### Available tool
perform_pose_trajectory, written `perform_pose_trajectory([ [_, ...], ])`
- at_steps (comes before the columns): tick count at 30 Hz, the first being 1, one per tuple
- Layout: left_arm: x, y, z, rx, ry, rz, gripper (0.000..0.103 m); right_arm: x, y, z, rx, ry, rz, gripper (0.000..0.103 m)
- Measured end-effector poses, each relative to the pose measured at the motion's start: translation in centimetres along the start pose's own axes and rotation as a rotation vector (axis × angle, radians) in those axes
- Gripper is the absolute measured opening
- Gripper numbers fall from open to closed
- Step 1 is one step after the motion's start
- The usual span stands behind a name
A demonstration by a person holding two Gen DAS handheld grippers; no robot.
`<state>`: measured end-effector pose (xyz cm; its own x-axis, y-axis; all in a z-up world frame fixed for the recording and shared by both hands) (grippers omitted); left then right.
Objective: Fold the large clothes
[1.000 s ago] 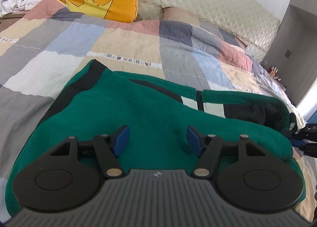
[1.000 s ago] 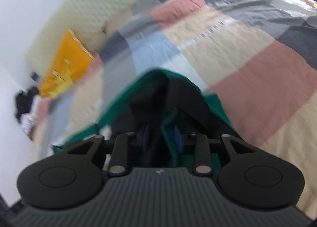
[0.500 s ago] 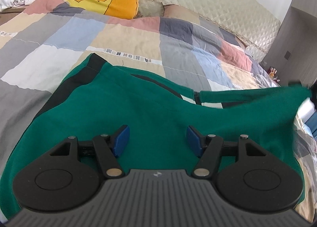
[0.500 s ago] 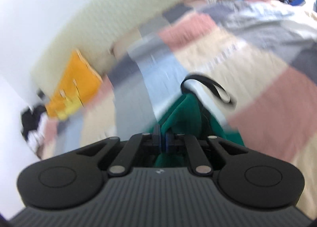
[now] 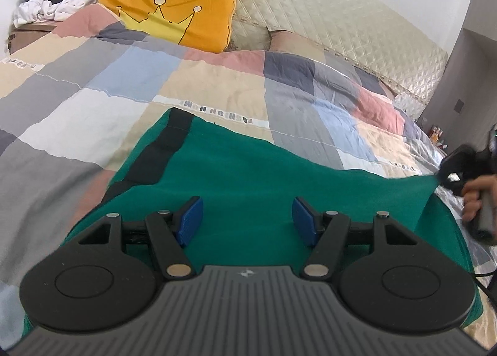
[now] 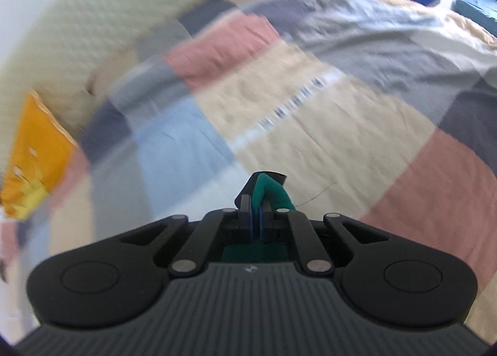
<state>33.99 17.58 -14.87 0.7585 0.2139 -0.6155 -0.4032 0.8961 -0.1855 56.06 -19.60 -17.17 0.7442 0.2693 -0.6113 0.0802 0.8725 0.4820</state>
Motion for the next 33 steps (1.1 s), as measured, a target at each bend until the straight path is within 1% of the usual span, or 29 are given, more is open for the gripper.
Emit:
perform_pose_trajectory([
  [2, 0.2, 0.0, 0.0, 0.013, 0.004, 0.008, 0.069, 1.6, -0.8, -1.4, -0.008, 0.033, -0.02, 0.007],
  [6, 0.7, 0.2, 0.0, 0.02, 0.017, 0.01, 0.069, 3.2, -1.2, -3.0, -0.021, 0.072, -0.023, 0.007],
  [10, 0.8, 0.2, -0.3, 0.045, 0.032, 0.01, 0.069, 2.7, 0.1, -3.3, -0.077, 0.068, 0.003, 0.008],
  [13, 0.7, 0.3, -0.3, 0.034, 0.054, -0.003, 0.069, 1.7, 1.2, -3.4, -0.106, 0.064, 0.041, 0.01],
  [15, 0.3, 0.1, -0.4, 0.039, 0.05, -0.014, 0.069, 0.9, 2.0, -3.5, -0.124, 0.068, 0.063, 0.011],
  [16, 0.1, -0.1, -0.4, 0.052, 0.036, -0.012, 0.069, 0.4, 2.3, -3.6, -0.132, 0.071, 0.074, 0.013],
  [18, -0.3, -0.5, -0.7, 0.084, 0.015, -0.001, 0.069, -0.8, 2.9, -3.8, -0.149, 0.069, 0.083, 0.027],
  [19, -0.4, -0.6, -0.8, 0.094, 0.017, 0.007, 0.069, -1.6, 3.2, -4.0, -0.161, 0.06, 0.087, 0.043],
  [20, -0.7, -0.8, -1.0, 0.093, 0.018, 0.005, 0.069, -2.3, 3.5, -4.1, -0.17, 0.054, 0.095, 0.054],
  [22, -1.2, -1.0, -1.1, 0.089, 0.013, 0.001, 0.069, -4.0, 4.0, -4.5, -0.191, 0.048, 0.118, 0.062],
  [27, -3.6, -1.8, -1.7, 0.112, -0.015, 0.002, 0.069, -8.9, 5.1, -6.0, -0.256, 0.027, 0.162, 0.062],
  [33, -6.9, -2.0, -3.6, 0.144, -0.041, 0.017, 0.069, -15.3, 6.6, -9.1, -0.328, -0.009, 0.235, 0.062],
])
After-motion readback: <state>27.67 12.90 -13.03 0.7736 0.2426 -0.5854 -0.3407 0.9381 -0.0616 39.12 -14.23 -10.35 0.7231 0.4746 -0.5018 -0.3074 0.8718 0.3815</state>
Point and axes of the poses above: each gripper's, at about its wrist camera, not at the fingertips, and x roughly the way its jaws point, y to its left, z to its top, the point moved 5 cm from there along x, roughly the way its jaws point, and after that the axes turned 10 degrees about z, right-handed, at the moved point
